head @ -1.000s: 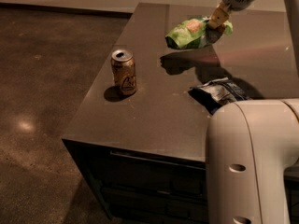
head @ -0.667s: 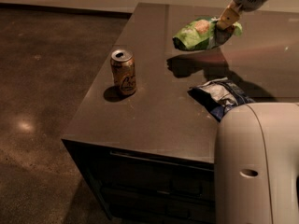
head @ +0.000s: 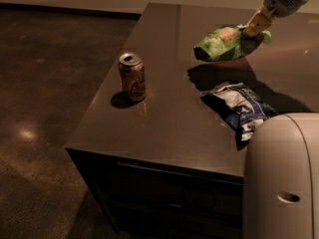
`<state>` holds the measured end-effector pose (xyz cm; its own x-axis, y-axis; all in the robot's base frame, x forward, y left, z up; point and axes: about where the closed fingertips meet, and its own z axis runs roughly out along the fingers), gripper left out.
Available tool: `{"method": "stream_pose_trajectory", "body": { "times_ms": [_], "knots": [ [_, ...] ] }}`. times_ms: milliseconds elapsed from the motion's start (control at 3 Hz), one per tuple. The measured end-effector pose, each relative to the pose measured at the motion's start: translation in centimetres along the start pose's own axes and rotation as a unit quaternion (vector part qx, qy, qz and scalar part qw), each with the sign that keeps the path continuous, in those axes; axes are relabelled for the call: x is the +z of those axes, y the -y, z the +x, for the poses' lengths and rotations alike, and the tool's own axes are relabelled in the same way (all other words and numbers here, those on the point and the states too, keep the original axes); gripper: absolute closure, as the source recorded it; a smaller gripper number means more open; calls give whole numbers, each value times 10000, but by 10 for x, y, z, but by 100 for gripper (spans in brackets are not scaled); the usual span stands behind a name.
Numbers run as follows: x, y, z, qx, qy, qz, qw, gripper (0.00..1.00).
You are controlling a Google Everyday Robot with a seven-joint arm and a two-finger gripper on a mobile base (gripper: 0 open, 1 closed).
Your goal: Move green rice chip bag near blue chip bag
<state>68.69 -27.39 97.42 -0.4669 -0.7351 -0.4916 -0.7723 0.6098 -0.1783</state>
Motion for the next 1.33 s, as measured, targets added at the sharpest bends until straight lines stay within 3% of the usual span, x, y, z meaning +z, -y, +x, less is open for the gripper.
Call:
{"method": "stream_pose_trajectory", "body": {
  "times_ms": [333, 667, 1333],
  "knots": [
    [-4, -10, 13, -110, -100, -153, 9998, 100],
    [-5, -17, 23, -252, -278, -185, 9991, 83],
    [-4, -46, 46, -442, -590, -290, 9969, 35]
  ]
}}
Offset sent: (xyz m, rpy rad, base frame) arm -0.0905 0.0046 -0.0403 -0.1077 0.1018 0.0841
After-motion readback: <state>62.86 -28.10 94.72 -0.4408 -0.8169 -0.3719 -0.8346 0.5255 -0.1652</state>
